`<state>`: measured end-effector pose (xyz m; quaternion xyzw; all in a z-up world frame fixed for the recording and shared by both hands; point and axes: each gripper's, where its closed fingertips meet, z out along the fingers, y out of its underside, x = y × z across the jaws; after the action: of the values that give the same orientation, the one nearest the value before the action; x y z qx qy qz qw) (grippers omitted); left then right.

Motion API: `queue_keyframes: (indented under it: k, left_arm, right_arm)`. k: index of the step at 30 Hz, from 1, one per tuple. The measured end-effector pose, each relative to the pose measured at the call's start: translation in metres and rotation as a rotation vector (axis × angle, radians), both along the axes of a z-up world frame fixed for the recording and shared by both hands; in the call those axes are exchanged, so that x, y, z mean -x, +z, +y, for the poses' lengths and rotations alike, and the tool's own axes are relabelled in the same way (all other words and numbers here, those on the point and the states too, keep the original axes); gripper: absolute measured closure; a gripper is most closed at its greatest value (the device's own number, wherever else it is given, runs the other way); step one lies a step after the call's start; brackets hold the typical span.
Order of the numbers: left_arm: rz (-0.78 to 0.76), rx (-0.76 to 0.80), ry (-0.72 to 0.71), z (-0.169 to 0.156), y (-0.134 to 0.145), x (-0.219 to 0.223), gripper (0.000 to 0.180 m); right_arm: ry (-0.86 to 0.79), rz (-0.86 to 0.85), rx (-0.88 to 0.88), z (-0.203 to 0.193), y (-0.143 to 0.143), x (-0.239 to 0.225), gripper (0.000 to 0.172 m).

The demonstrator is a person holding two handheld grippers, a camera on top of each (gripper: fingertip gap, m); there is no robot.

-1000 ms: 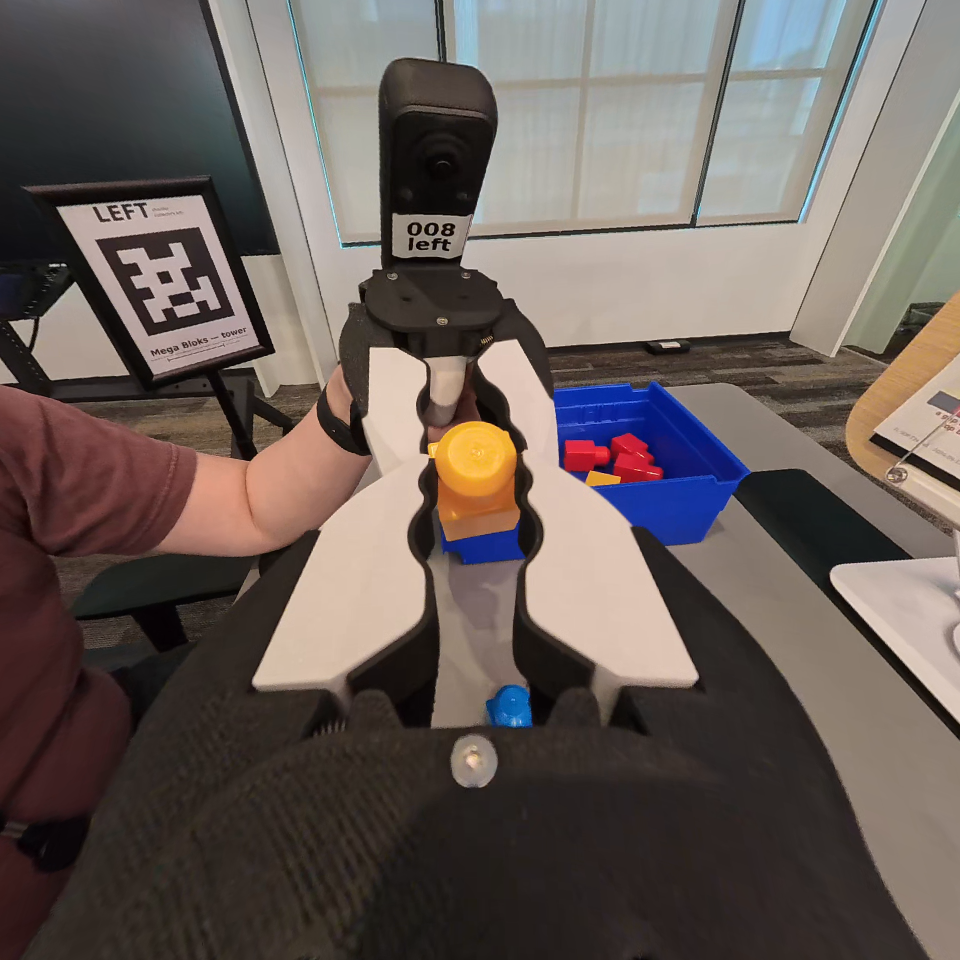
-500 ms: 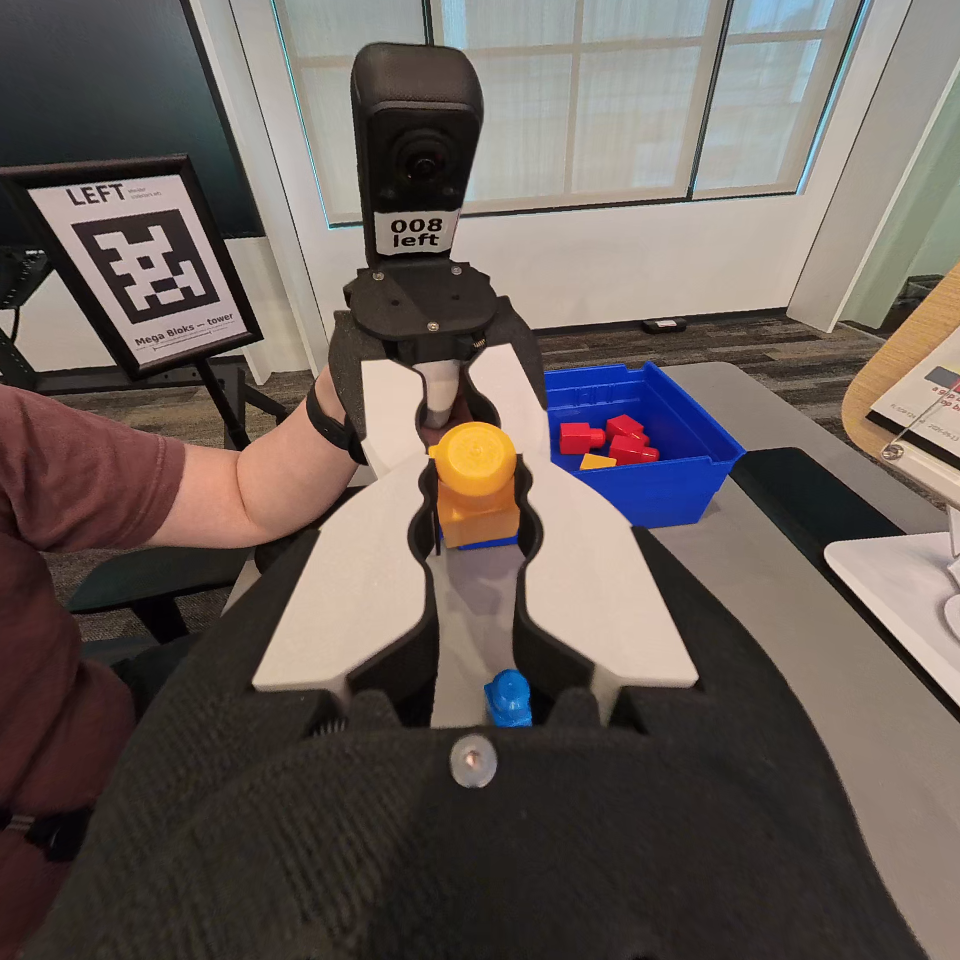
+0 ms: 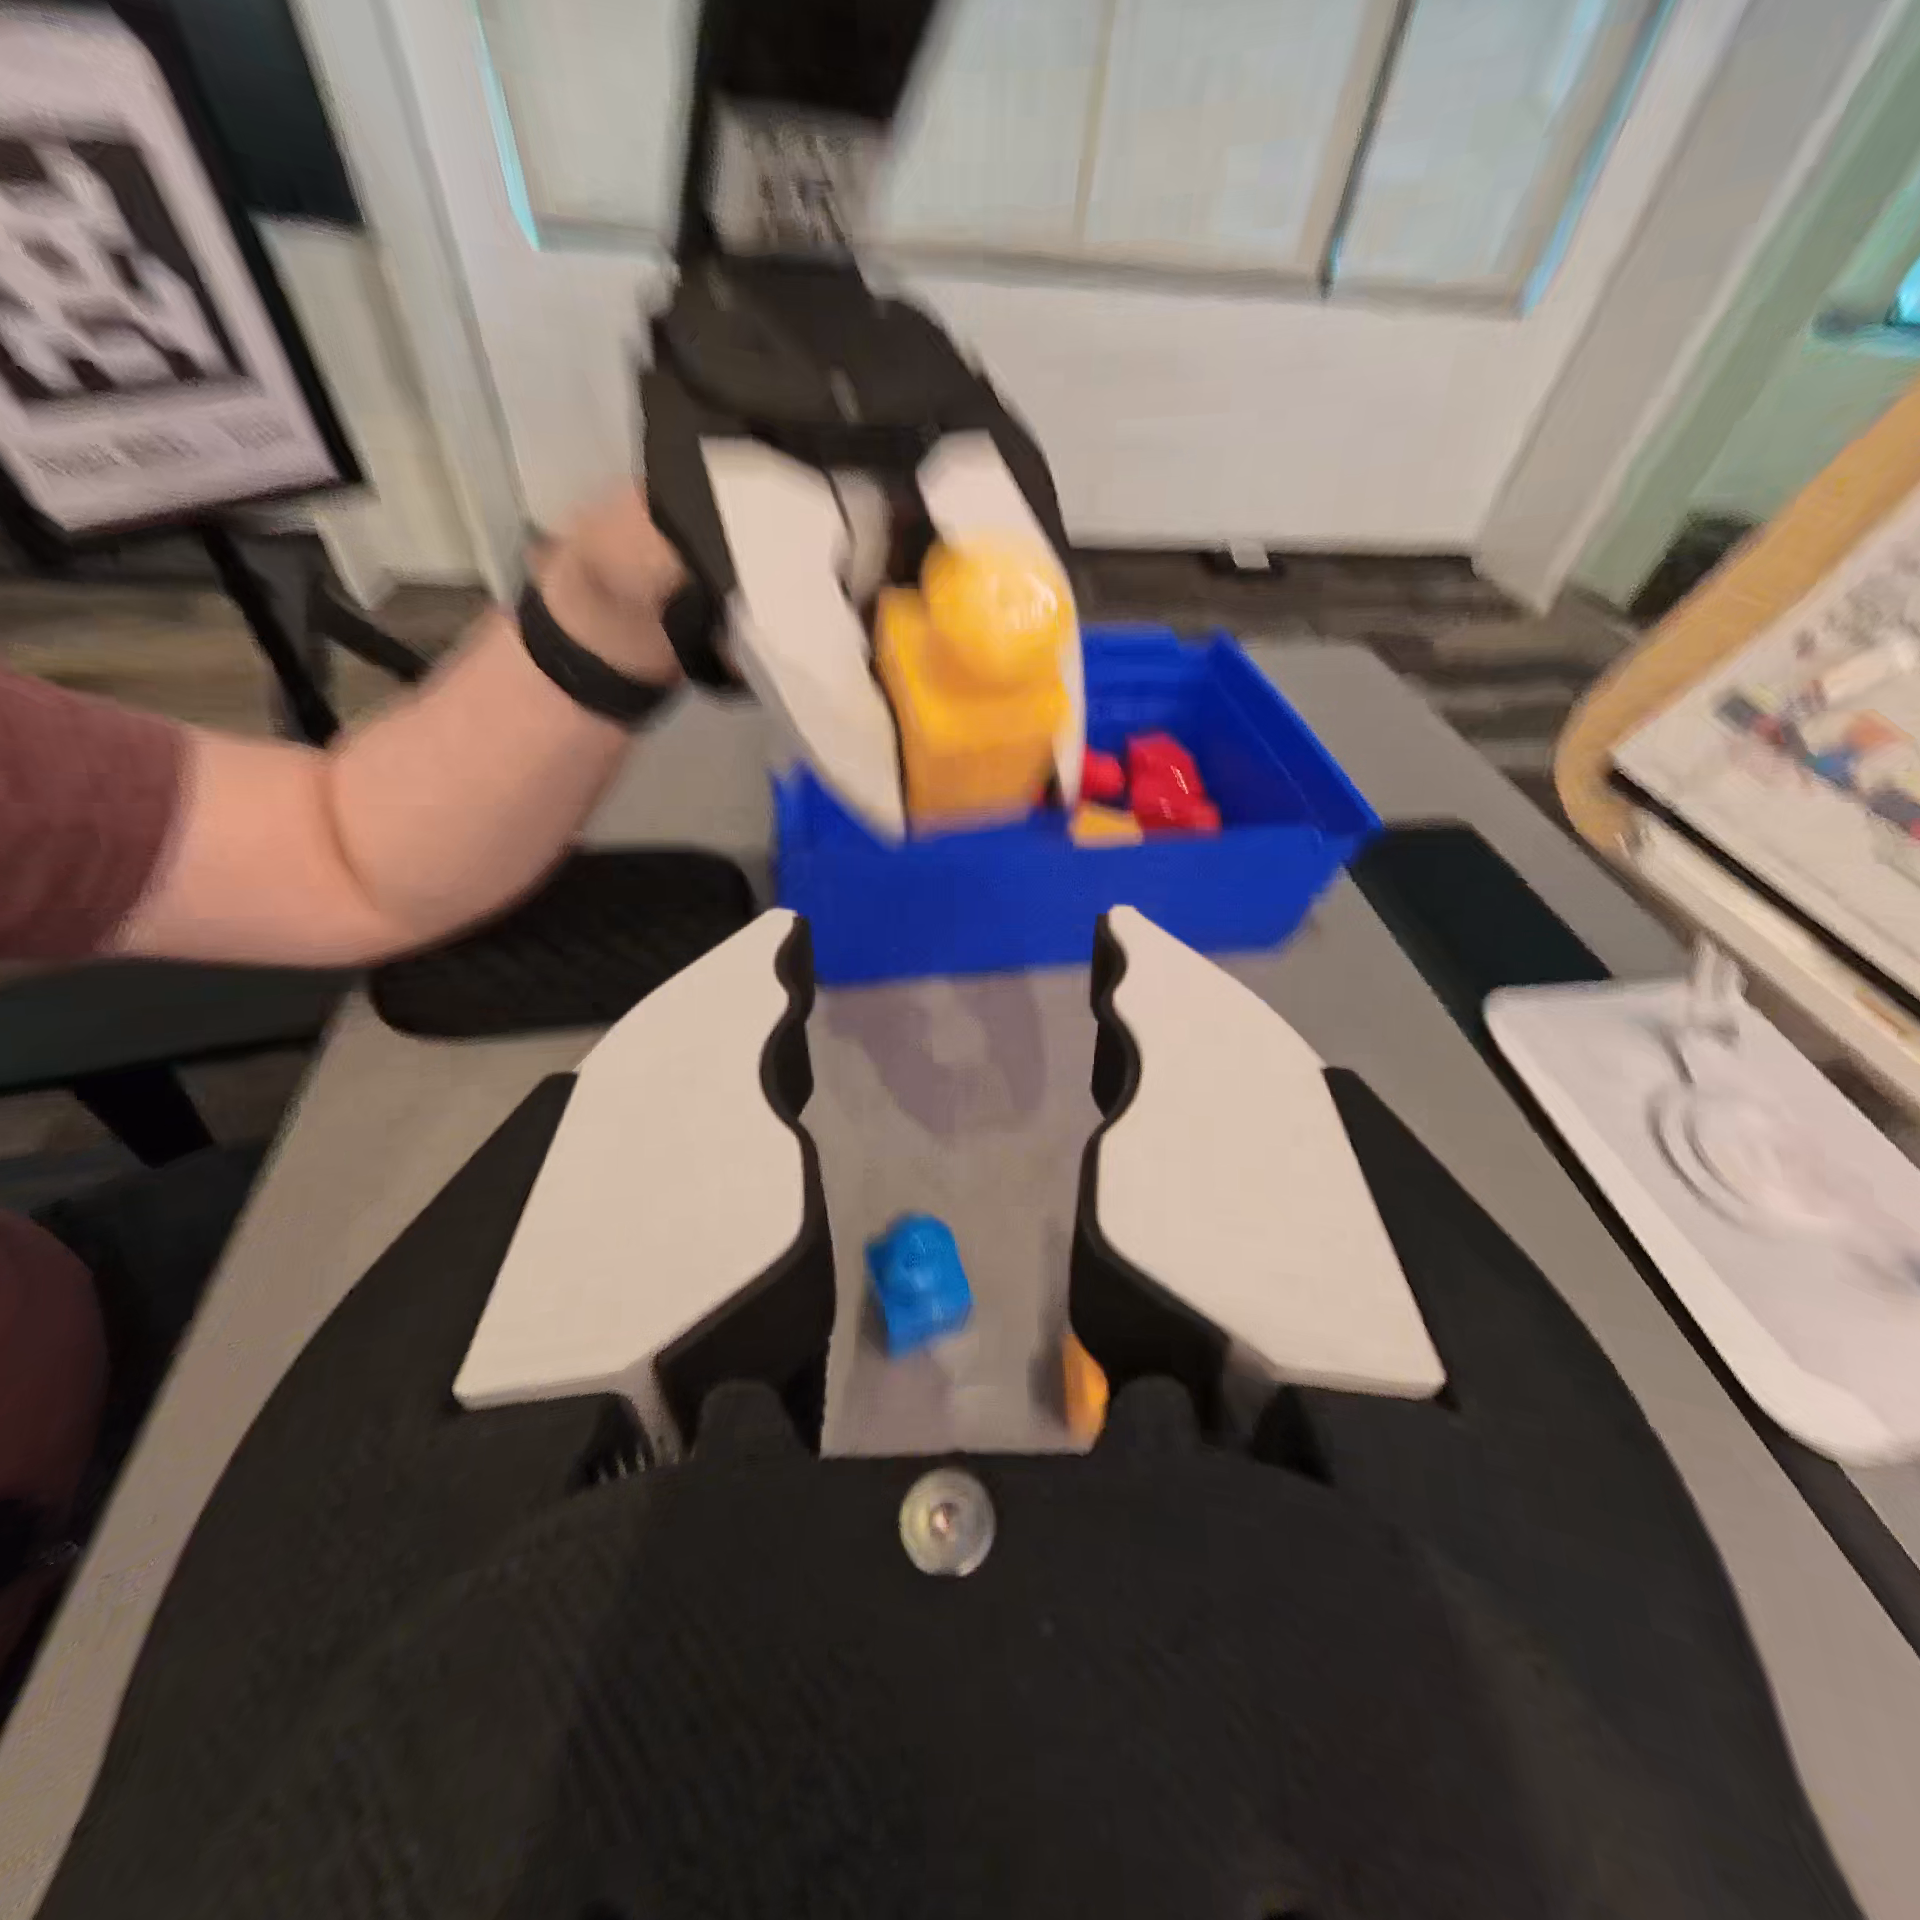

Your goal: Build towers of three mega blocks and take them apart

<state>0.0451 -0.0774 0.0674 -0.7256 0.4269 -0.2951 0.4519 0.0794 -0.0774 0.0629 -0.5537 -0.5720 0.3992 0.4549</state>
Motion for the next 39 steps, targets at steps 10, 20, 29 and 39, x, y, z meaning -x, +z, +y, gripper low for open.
queue_keyframes:
  k: [10, 20, 29, 39]
  left_arm:
    - [-0.191, -0.122, 0.11, -0.014, 0.061, 0.069, 0.144]
    - [-0.233, -0.116, 0.062, -0.018, 0.065, 0.061, 0.144]
    - [-0.222, 0.03, -0.002, -0.002, 0.034, 0.026, 0.144]
    - [-0.098, 0.258, -0.185, -0.006, -0.037, -0.044, 0.144]
  right_arm:
    - [-0.251, -0.547, 0.077, 0.072, -0.155, -0.018, 0.115]
    - [-0.172, -0.513, 0.187, 0.068, -0.198, -0.014, 0.131]
    - [-0.187, -0.204, 0.255, 0.065, -0.109, -0.003, 0.135]
    - [-0.057, 0.203, 0.34, 0.022, 0.039, -0.046, 0.136]
